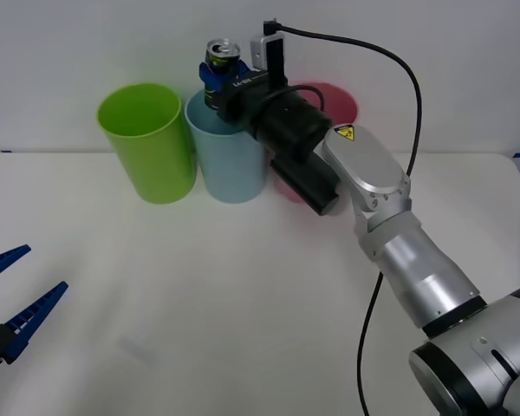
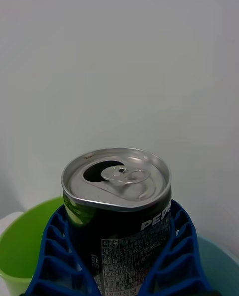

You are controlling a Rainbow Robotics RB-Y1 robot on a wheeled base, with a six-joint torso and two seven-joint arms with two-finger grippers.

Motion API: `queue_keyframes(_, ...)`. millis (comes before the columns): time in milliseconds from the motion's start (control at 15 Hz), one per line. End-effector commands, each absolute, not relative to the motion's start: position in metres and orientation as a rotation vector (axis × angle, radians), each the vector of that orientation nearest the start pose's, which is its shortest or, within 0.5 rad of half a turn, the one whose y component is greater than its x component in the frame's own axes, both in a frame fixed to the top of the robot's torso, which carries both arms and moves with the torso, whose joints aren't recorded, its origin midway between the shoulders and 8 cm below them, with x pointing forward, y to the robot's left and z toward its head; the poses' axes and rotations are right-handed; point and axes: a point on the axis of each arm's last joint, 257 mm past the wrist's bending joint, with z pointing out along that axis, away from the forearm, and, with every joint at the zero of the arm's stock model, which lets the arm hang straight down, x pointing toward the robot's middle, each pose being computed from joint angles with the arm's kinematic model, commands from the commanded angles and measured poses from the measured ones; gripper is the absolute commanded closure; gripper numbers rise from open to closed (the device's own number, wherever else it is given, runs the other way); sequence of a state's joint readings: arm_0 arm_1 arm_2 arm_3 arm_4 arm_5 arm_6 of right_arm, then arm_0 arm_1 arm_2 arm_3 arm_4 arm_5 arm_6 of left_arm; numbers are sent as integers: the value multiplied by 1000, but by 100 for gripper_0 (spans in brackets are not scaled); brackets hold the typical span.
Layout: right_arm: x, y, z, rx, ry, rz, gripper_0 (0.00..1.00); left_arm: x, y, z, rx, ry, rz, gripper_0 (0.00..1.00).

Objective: Grasp the object on the table and drop it into the matching bin: aluminum can to the light blue bin, PET bottle to the pink bin.

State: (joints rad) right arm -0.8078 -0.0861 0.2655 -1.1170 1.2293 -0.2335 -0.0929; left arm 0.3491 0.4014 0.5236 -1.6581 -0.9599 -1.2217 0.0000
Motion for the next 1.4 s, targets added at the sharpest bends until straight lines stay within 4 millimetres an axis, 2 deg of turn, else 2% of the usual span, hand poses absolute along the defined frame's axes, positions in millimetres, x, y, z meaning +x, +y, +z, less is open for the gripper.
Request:
queue_keyframes(67,640,85,-14,-472,1309,611,100,342,330,-169,465,1441,-567,0)
queue_keyframes(400,643,96,-13,-483,1315,600,100,342,330,-169,465,1441,-567,0)
queue_keyframes(867,646,92,-11,-488,1307,574,100,342,330,-169,465,1441,-567,0)
queue_keyframes(1000,647,89,-10,-488,1304,562,94,342,330,-169,465,1441,-567,0)
queue_keyframes(1067,648,88,-9,-493,1301,553,80,342,330,-169,465,1441,-567,0)
queue_keyframes(1133,649,86,-10,-498,1300,541,20,342,330,-169,465,1441,-567,0)
queue_keyframes(1200,650,83,-11,-501,1301,530,0,342,330,-169,465,1441,-567,0)
queue_keyframes(1400,650,82,-12,-527,1294,512,0,342,330,-169,465,1441,-567,0)
